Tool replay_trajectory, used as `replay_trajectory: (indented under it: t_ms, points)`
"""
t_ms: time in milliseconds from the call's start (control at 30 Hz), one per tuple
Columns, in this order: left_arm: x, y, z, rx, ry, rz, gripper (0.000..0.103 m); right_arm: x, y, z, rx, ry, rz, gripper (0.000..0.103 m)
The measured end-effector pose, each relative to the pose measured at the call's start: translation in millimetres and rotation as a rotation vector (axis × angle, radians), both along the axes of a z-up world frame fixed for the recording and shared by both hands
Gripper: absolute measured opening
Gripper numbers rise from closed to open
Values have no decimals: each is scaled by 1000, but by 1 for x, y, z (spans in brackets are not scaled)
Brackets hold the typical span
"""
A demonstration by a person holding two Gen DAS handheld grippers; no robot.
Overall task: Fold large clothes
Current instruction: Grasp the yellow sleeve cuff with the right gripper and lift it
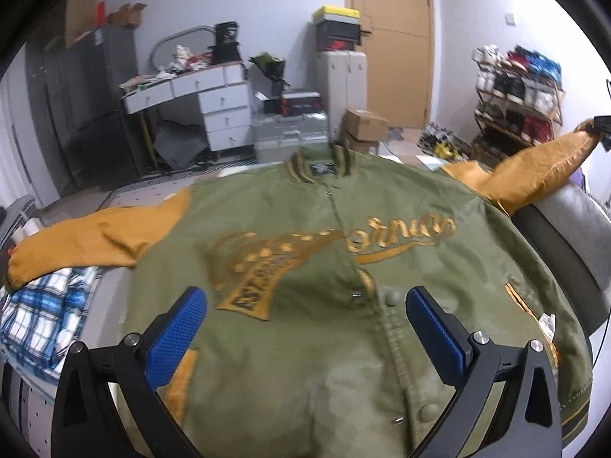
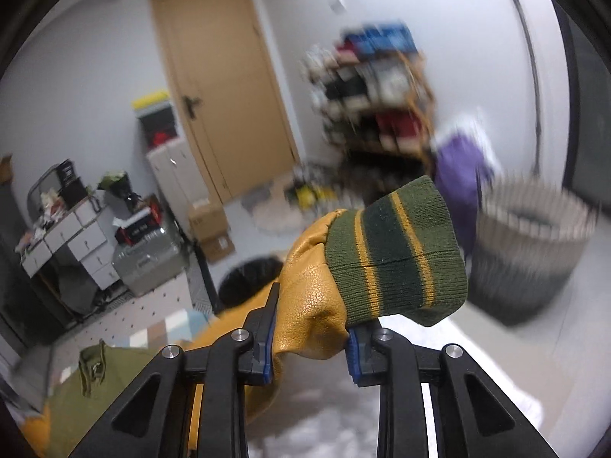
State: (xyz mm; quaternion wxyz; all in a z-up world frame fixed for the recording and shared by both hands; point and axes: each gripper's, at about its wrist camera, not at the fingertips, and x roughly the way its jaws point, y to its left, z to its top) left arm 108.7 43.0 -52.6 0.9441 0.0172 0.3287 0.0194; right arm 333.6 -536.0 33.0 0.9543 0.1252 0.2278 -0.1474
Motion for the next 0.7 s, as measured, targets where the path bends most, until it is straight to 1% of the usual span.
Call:
replay_trajectory:
  t_ms: [33, 100, 167, 233, 300, 367, 433, 467, 533, 600, 633, 700]
  points:
    - [-3, 7, 1, -6, -8, 15, 102, -2, 20, 11, -51, -32, 29, 26]
    - [-4, 21, 2, -24, -16, 42, 102, -3, 61, 31, -115, -83, 100, 26]
    - [-7, 32, 2, -34, -20, 68, 102, -5, 116, 49, -180, -134, 216, 26]
    - [-11, 42, 2, -41, -24, 89, 102, -9, 170, 58, -231, -164, 327, 26]
    - [-16, 51, 3, -45, -30, 106, 102, -10, 220, 62, -228, -180, 445, 25]
    - [-22, 61, 2, -54, -37, 127, 102, -8, 277, 58, -207, -175, 584, 25]
    - [-28, 68, -1, -63, -38, 142, 102, -4, 328, 44, -188, -146, 701, 25]
    - [-30, 72, -3, -68, -37, 147, 102, -2, 358, 31, -178, -122, 774, 25]
    - [-33, 79, -5, -67, -33, 158, 102, 2, 406, 4, -174, -69, 878, 24]
    - [-35, 86, -8, -66, -28, 168, 102, 6, 454, -35, -177, 19, 974, 24]
    - [-38, 90, -9, -68, -25, 172, 102, 9, 480, -61, -178, 85, 1015, 24]
    - [-38, 94, -12, -72, -11, 178, 102, 13, 518, -113, -205, 216, 1070, 24]
